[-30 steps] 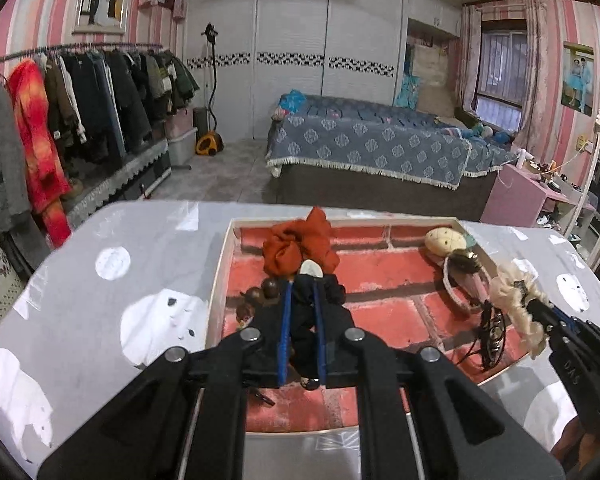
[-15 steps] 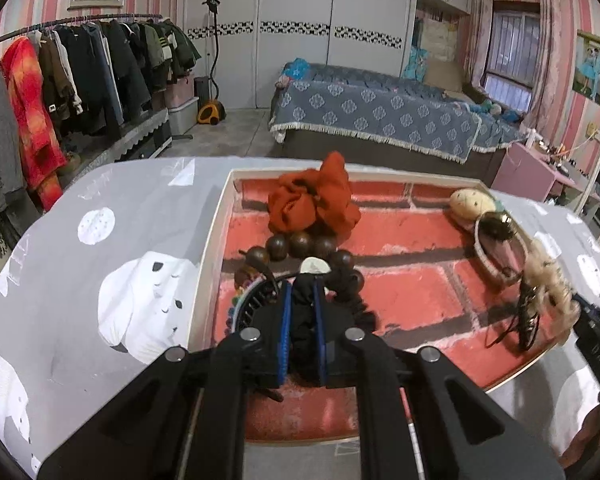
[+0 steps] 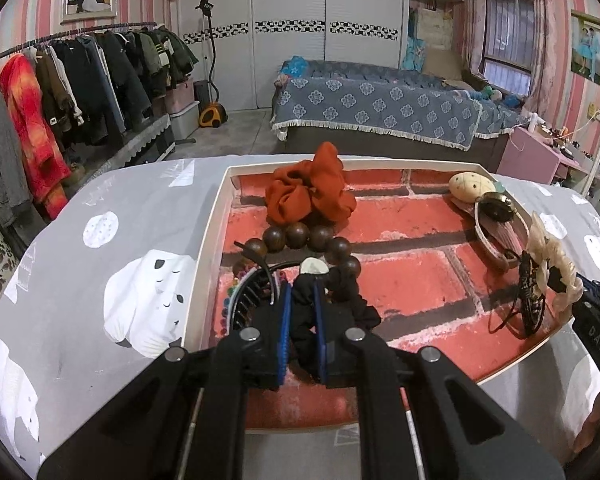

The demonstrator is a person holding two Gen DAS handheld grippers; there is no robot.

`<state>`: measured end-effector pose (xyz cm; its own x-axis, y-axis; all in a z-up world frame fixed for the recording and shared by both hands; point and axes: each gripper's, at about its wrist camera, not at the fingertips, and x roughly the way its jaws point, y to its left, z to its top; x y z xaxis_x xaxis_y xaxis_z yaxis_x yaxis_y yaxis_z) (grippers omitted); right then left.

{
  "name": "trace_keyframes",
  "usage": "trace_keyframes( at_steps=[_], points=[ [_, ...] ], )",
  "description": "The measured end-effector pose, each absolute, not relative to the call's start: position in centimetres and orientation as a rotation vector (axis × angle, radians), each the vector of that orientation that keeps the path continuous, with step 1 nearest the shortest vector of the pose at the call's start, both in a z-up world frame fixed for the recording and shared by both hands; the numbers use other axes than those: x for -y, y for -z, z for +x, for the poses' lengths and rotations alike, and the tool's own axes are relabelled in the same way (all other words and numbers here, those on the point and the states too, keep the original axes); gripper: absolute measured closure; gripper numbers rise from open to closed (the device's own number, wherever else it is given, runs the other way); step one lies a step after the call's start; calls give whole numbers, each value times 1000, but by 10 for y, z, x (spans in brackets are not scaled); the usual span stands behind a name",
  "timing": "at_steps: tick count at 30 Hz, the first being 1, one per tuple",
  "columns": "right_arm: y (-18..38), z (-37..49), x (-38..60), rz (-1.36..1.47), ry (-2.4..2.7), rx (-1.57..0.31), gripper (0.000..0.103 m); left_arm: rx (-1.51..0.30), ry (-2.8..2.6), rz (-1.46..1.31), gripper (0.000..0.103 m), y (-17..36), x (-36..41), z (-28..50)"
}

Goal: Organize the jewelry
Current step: 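Carry both scrunchies to the tray and lower them inside, then open both tools to release the scrunchies in the tray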

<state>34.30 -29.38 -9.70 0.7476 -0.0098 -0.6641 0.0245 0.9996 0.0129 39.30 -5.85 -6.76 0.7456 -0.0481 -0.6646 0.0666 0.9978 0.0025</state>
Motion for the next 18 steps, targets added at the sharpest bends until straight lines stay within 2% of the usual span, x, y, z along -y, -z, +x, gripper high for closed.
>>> trace_keyframes(
  at_steps=[5,7,9,10,11,13,17,18],
  points=[
    [98,345,294,25,17,-736,88,-741,60,6,91,66,55,394],
    [97,343,294,18,24,-735,81,-749,61,-11,91,64,51,392],
    [94,340,295,8,30,-727,63,-754,64,-30,90,57,49,389],
    [91,337,294,1,34,-715,60,-752,64,-36,87,53,48,387],
    [87,332,294,-1,37,-702,57,-747,61,-40,83,47,46,384],
    [80,324,295,3,41,-687,51,-721,48,-51,50,34,42,375],
    [59,299,299,30,60,-638,31,-663,58,-45,39,5,36,349],
    [56,295,300,34,63,-633,26,-656,64,-32,33,-2,35,342]
  ],
)
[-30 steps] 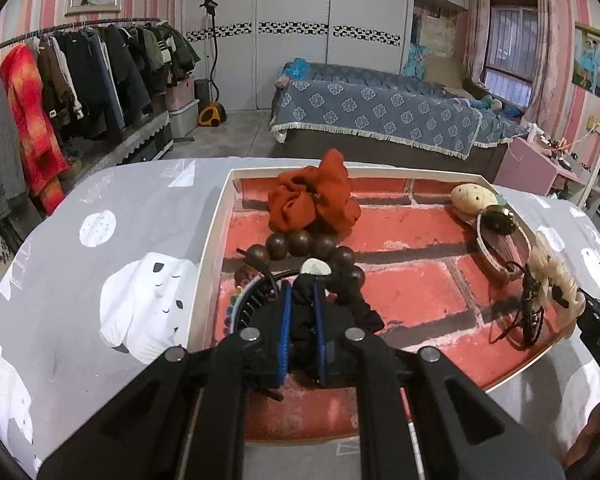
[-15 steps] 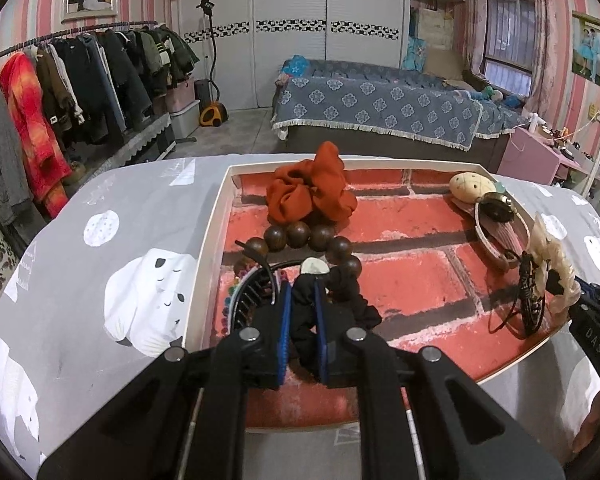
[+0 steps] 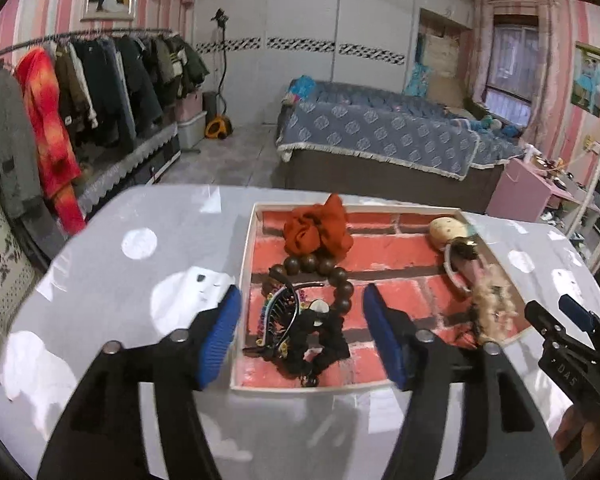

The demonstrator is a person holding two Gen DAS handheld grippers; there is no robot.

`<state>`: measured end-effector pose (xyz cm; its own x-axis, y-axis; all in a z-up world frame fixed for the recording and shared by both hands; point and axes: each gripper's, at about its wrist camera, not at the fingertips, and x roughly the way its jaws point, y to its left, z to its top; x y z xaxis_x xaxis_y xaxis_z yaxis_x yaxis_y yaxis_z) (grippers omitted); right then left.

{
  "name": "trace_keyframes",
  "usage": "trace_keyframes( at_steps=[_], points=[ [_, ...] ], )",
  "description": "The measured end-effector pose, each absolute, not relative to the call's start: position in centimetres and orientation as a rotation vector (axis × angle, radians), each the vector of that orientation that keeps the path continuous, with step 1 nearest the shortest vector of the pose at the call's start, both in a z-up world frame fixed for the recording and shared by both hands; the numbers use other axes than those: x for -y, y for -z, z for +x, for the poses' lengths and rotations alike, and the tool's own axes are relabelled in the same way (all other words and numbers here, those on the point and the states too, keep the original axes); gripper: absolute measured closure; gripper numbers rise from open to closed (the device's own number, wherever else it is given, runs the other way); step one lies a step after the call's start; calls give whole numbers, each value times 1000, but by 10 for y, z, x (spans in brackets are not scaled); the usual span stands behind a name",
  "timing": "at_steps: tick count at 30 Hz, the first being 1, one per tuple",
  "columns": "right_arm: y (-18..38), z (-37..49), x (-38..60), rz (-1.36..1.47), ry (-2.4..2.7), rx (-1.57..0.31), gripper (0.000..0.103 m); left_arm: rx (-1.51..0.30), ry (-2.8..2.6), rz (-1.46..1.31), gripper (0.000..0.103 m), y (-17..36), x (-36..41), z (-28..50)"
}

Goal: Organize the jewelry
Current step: 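Open both tools to release the scrunchies in the tray, then move the left tool to the black cord while the right tool approaches the wooden-bead tassel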

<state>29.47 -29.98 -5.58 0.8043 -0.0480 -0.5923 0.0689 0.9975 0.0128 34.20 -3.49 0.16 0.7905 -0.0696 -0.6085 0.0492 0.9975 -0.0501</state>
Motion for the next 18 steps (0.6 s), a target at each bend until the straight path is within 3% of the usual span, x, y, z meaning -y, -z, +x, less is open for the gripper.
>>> trace_keyframes(
  at_steps=[5,10,18],
  points=[
    [40,253,297,73,81,-609,5,-621,70,-4,14,-22,23,309],
    [32,213,287,95,73,-602,4,-633,72,13,8,-19,5,278],
    [47,142,254,64,65,-610,4,-698,76,50,8,12,-24,224]
  ],
)
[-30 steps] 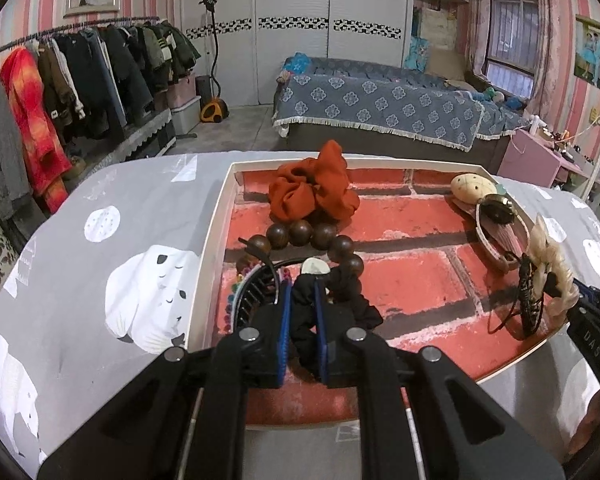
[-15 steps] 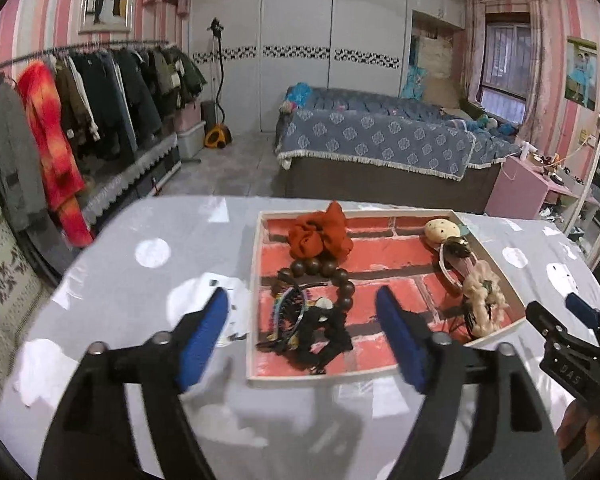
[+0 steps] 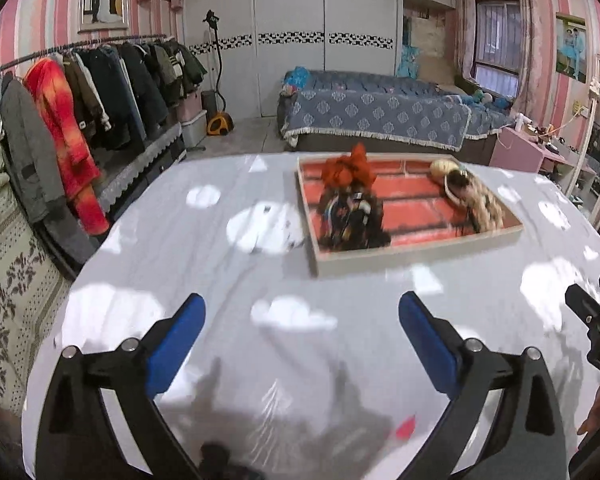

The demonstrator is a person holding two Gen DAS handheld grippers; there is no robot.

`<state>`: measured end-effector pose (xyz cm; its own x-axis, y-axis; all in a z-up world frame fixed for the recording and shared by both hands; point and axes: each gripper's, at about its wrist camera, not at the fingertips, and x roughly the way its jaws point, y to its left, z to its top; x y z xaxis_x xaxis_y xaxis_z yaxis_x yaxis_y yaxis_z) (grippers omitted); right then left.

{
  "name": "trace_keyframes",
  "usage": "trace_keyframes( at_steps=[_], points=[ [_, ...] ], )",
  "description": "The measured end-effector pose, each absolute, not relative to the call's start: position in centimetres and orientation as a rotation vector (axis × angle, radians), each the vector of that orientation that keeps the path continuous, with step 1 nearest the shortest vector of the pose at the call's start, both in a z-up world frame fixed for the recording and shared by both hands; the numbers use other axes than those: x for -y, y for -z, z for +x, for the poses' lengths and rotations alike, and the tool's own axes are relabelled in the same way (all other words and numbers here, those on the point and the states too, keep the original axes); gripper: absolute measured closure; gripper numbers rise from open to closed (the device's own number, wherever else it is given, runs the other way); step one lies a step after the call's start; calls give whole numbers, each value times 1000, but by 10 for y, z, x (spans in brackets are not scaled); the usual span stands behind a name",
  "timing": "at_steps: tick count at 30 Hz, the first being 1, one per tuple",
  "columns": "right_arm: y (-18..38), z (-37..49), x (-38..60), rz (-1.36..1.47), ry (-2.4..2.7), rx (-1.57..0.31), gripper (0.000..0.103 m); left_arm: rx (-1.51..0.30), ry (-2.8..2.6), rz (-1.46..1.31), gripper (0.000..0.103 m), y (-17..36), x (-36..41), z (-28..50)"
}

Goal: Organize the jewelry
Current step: 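Move the left tool to the black cord while the right tool approaches the wooden-bead tassel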

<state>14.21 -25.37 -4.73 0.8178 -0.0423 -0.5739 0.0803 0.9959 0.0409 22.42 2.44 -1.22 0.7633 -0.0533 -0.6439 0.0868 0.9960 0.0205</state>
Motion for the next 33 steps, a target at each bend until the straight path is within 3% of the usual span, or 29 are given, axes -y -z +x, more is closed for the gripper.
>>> trace_keyframes(
  at_steps=[16,31,33],
  points=[
    [93,57,191,28,62,-744,4,-816,84,75,8,75,-82,160],
    [100,38,153,23,121,-780,5,-888,153,62,8,94,-97,166],
    [102,40,145,-5,119,-787,13,-898,139,60,8,95,-98,168]
  ],
)
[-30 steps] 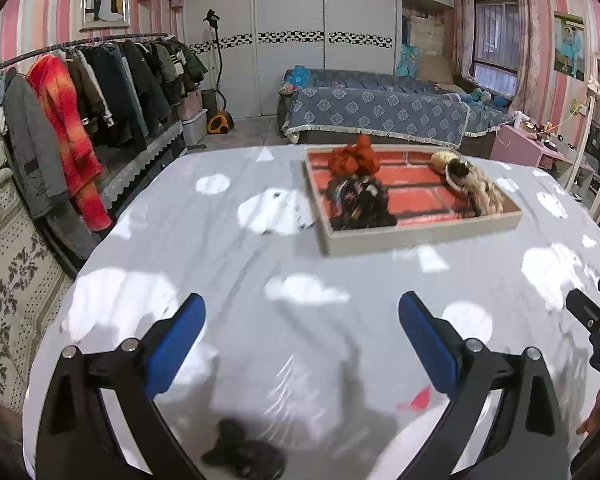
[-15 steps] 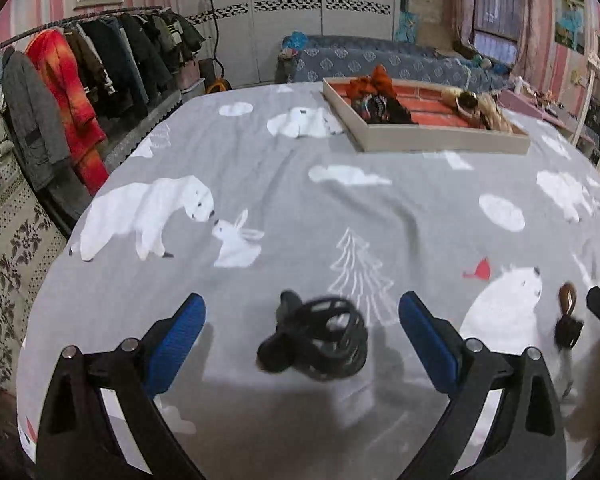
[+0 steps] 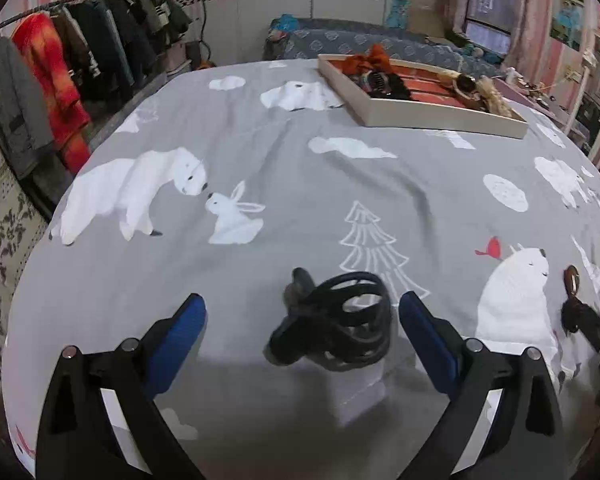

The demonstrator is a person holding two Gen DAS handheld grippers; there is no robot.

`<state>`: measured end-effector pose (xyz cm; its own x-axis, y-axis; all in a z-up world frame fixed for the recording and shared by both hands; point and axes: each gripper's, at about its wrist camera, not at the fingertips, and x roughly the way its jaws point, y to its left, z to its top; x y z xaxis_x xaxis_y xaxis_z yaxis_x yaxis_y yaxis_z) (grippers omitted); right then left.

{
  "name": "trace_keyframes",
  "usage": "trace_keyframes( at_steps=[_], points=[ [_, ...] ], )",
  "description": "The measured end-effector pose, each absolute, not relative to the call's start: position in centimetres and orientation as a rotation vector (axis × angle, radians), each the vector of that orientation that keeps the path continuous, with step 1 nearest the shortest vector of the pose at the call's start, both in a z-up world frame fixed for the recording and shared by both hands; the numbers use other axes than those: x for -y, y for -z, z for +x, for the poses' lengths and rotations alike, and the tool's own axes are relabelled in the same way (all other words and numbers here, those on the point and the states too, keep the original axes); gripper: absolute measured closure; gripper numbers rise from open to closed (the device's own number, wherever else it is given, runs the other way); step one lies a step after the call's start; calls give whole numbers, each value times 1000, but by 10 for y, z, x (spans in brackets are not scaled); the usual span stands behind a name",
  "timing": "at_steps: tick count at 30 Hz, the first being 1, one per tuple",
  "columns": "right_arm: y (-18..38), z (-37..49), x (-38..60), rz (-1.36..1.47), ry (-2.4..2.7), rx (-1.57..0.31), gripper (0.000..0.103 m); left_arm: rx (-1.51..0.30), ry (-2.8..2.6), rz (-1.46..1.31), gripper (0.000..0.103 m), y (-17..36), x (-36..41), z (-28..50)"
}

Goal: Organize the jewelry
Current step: 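Move the left tool to the black cord while the right tool approaches the wooden-bead tassel, then close the left tool on the black cord while the right tool grips the tassel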

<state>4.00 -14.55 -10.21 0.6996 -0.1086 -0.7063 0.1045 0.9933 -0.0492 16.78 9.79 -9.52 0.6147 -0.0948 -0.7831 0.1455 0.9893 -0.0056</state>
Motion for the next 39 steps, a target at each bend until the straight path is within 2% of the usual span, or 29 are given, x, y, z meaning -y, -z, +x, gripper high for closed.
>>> trace_keyframes(
  at_steps=[1,3,5,9,10,12,20,24,34,39],
  points=[
    [105,42,142,-19,122,-798,18,-904,139,60,8,96,-98,168],
    [111,46,140,-34,128,-825,41,-909,137,62,8,97,-98,168],
    [117,48,141,-33,118,-846,49,-901,140,75,8,97,-97,167],
    [119,47,144,-32,115,-846,74,-911,142,85,9,99,-95,168],
    [119,46,145,-35,110,-849,76,-917,150,81,9,100,-96,169],
    [119,45,148,-31,106,-849,84,-932,162,70,21,102,-97,172],
    [118,45,169,-12,79,-840,85,-915,171,74,37,101,-93,170],
    [116,48,179,-9,61,-832,85,-903,164,61,50,100,-95,169],
    [101,61,208,18,-4,-794,85,-901,118,76,51,96,-91,172],
    [78,77,215,-26,-45,-737,85,-885,88,42,51,75,-88,182]
  ],
)
